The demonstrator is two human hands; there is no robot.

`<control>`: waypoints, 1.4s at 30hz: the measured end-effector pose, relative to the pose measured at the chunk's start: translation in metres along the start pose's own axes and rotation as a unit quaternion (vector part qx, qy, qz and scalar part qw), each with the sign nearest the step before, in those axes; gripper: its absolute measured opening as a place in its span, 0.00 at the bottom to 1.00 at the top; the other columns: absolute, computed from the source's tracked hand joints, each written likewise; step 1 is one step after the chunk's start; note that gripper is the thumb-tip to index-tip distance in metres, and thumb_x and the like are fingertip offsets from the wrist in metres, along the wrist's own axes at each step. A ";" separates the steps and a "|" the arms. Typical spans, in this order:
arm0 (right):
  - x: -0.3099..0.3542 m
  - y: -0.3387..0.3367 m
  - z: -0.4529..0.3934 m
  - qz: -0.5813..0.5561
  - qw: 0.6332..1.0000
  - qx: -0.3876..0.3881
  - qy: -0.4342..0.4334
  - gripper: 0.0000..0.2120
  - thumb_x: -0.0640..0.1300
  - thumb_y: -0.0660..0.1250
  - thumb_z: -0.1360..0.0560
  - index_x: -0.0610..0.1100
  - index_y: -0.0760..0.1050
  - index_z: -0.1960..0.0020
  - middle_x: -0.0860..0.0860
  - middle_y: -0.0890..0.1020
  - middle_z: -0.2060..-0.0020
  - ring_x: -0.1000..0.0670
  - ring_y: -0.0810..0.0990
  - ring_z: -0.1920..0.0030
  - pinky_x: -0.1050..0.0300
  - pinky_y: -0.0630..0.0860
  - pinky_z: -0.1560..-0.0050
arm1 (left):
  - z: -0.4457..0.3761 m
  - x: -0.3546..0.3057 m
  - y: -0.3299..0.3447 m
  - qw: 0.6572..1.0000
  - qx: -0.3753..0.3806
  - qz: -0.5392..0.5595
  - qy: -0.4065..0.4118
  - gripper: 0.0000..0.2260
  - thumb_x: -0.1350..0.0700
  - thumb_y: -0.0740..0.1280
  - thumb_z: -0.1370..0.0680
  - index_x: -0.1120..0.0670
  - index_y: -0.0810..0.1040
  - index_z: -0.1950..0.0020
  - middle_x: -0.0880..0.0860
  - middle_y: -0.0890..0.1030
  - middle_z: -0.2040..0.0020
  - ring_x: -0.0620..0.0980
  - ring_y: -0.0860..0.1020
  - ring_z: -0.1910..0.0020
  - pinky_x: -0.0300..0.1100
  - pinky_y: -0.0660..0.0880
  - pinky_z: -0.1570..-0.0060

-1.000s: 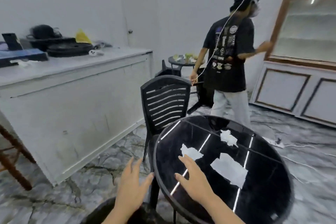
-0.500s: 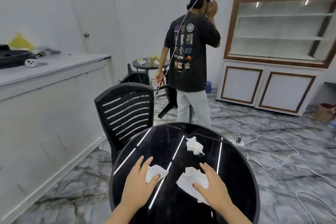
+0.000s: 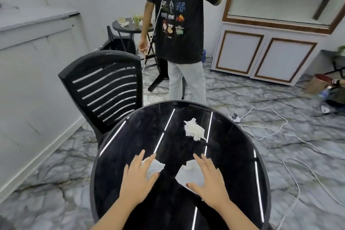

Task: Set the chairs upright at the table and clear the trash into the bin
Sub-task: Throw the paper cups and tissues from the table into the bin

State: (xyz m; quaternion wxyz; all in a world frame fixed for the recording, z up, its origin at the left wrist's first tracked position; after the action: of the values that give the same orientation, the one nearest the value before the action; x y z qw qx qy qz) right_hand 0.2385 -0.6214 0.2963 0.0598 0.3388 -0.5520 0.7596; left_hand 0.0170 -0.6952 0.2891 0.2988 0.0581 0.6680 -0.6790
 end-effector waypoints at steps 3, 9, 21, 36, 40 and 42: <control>-0.002 0.009 -0.008 0.044 0.999 0.010 0.001 0.38 0.60 0.65 0.30 0.67 0.44 0.30 0.55 0.49 0.24 0.49 0.43 0.24 0.45 0.40 0.27 | -0.007 0.002 0.012 0.999 0.004 -0.039 0.029 0.31 0.32 0.44 0.30 0.37 0.55 0.27 0.47 0.51 0.22 0.52 0.50 0.24 0.56 0.47 0.27; -0.009 0.022 -0.016 0.087 0.996 -0.005 0.001 0.35 0.70 0.46 0.35 0.65 0.49 0.28 0.55 0.52 0.24 0.51 0.44 0.24 0.46 0.40 0.27 | -0.008 0.006 0.031 0.995 0.019 -0.090 0.036 0.26 0.34 0.38 0.24 0.38 0.59 0.29 0.50 0.65 0.26 0.55 0.62 0.27 0.59 0.59 0.32; -0.013 0.022 -0.009 -0.060 0.994 -0.087 0.013 0.14 0.45 0.58 0.21 0.52 0.74 0.37 0.53 0.72 0.32 0.56 0.57 0.28 0.56 0.48 0.28 | 0.003 0.000 0.022 0.995 -0.052 0.083 0.030 0.20 0.46 0.53 0.21 0.52 0.74 0.35 0.47 0.73 0.33 0.45 0.66 0.31 0.33 0.57 0.32; 0.074 0.036 0.027 -0.262 0.963 -0.038 -0.053 0.13 0.36 0.66 0.26 0.46 0.79 0.43 0.55 0.78 0.45 0.68 0.74 0.46 0.81 0.63 0.44 | 0.089 0.023 -0.041 0.977 -0.157 0.131 -0.054 0.15 0.58 0.60 0.20 0.51 0.72 0.33 0.40 0.69 0.35 0.36 0.65 0.34 0.31 0.57 0.31; 0.120 0.063 0.041 -0.269 0.957 0.006 -0.108 0.12 0.35 0.66 0.26 0.43 0.79 0.44 0.54 0.80 0.47 0.60 0.77 0.45 0.77 0.67 0.42 | 0.142 0.056 -0.058 0.966 -0.193 0.132 -0.112 0.15 0.59 0.60 0.20 0.52 0.73 0.34 0.45 0.72 0.33 0.37 0.66 0.36 0.25 0.57 0.36; 0.140 0.079 0.055 -0.277 0.952 0.034 -0.126 0.11 0.35 0.66 0.26 0.42 0.80 0.45 0.58 0.80 0.49 0.67 0.76 0.48 0.78 0.67 0.44 | 0.170 0.075 -0.059 0.959 -0.203 0.124 -0.155 0.15 0.59 0.60 0.20 0.52 0.73 0.34 0.48 0.73 0.32 0.40 0.68 0.35 0.29 0.58 0.36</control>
State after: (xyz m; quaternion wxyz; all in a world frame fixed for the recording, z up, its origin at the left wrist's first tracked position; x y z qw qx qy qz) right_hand 0.1198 -0.7402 0.3230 0.1865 0.5730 -0.4129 0.6829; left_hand -0.0179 -0.8842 0.3221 0.4866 -0.0274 0.7246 -0.4872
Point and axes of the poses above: each hand's wrist, its own z-axis away from the middle knuckle, its own y-axis out of the palm, x = y × z, the point moved 5 cm from there along -z, towards the middle knuckle
